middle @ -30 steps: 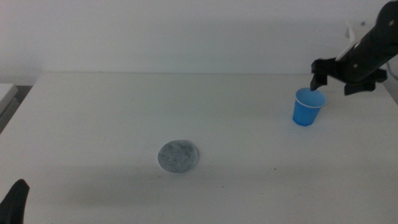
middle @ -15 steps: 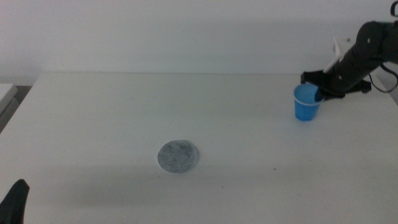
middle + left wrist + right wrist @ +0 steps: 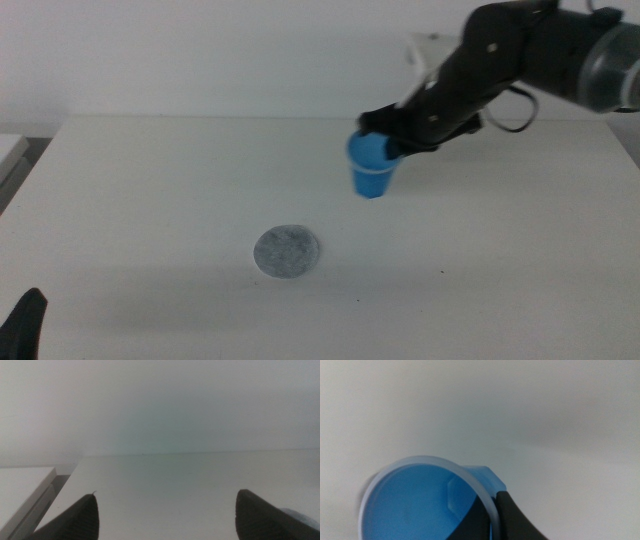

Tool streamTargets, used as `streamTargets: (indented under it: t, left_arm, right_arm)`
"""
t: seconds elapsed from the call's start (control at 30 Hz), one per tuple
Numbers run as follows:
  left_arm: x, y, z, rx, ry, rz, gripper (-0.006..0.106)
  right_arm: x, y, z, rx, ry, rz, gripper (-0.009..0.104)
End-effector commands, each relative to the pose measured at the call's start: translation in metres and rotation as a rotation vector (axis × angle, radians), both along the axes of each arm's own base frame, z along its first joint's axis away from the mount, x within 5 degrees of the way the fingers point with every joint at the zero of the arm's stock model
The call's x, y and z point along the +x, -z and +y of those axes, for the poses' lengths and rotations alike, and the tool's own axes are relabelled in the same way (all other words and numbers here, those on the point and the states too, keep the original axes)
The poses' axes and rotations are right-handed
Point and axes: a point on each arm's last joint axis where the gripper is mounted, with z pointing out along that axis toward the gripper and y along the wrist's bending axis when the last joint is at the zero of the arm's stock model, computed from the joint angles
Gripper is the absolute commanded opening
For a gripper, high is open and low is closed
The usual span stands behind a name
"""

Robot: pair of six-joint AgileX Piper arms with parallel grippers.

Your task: Place an empty cup on a cup mat.

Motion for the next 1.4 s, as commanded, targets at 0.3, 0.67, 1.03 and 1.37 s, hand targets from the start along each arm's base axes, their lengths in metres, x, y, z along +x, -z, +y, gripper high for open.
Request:
streamTargets:
  t: [0.3, 0.67, 1.03, 1.37]
  left_arm:
    - [0.000, -0.002, 0.000, -0.006, 0.002, -0.017, 0.094]
    - [0.000, -0.002, 0.000, -0.006, 0.002, -0.017, 0.094]
    - [0.000, -0.002, 0.000, -0.006, 0.002, -0.017, 0.094]
    - [0.000, -0.002, 0.000, -0.006, 0.002, -0.017, 0.094]
  right_arm:
    - [-0.032, 0.013, 0.075, 0.067, -0.113, -0.018, -0.001]
    - [-0.040, 0.040, 0.098, 0.083, -0.134, 0.054, -0.001]
    - [-0.035, 0.067, 0.102, 0.050, -0.131, 0.090, -0.001]
    - [-0.033, 0.069, 0.103, 0.054, -0.132, 0.079, 0.007]
